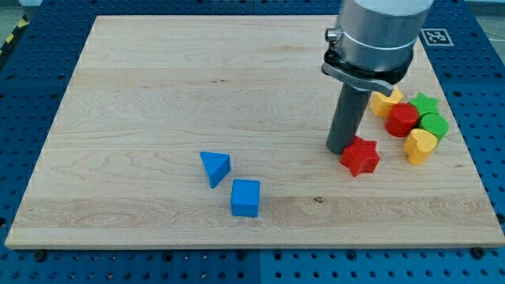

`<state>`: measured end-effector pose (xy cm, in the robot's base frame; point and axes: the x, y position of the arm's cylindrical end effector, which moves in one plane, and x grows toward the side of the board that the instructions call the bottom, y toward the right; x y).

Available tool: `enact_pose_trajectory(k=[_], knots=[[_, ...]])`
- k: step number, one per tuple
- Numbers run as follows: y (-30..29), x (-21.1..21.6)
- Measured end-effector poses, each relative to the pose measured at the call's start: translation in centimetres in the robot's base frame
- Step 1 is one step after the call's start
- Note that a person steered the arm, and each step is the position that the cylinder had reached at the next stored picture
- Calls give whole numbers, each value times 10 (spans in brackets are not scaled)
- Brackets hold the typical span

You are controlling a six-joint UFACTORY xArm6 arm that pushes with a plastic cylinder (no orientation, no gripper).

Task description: Move red star into group of blocks

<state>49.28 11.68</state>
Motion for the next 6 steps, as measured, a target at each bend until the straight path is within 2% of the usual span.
enact_pose_trajectory(k=[1,2,5,6], knots=[[-30,4],[-37,24],[-9,46],[9,38]])
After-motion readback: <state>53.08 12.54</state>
